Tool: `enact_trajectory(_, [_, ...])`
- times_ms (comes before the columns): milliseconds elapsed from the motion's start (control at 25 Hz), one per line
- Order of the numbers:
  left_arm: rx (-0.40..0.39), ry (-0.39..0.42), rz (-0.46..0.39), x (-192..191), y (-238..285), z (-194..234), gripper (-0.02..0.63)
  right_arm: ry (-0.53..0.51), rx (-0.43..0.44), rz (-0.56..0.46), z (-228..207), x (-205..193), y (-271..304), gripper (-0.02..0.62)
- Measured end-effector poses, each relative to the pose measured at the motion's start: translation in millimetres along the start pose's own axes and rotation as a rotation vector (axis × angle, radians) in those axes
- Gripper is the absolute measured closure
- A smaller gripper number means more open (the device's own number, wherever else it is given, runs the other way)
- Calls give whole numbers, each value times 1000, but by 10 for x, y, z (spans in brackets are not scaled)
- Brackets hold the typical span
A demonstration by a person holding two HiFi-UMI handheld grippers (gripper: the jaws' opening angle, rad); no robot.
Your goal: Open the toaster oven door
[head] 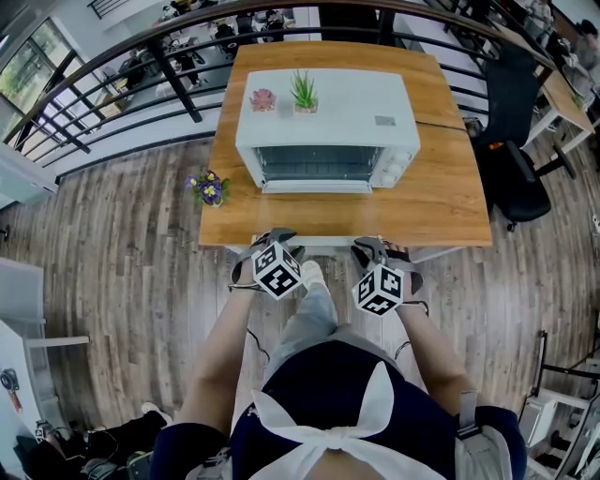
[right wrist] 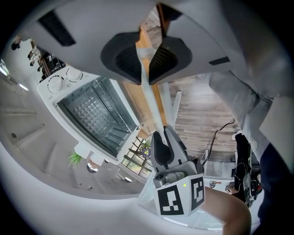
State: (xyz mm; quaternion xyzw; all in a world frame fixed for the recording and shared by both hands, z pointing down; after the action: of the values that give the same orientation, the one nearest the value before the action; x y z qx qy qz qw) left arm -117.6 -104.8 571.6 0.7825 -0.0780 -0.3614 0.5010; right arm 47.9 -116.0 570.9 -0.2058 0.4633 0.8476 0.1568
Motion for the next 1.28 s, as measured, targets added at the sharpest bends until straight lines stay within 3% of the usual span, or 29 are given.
enact_trajectory(1280, [28,38,72,-189,277,-194,459,14,95,41,209,-180,235,526])
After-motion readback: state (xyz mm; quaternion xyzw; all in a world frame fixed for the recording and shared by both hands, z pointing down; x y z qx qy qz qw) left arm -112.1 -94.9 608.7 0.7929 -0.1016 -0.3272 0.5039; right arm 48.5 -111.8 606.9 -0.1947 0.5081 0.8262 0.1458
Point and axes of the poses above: the fingertips, and each gripper's own axes: y forward along the fingers, z to its left, x out of its top, the point moved 6 cm from there along -y, backward along the fingers, and after that the axes turned 2 degrees about z, right-handed, at the moved point
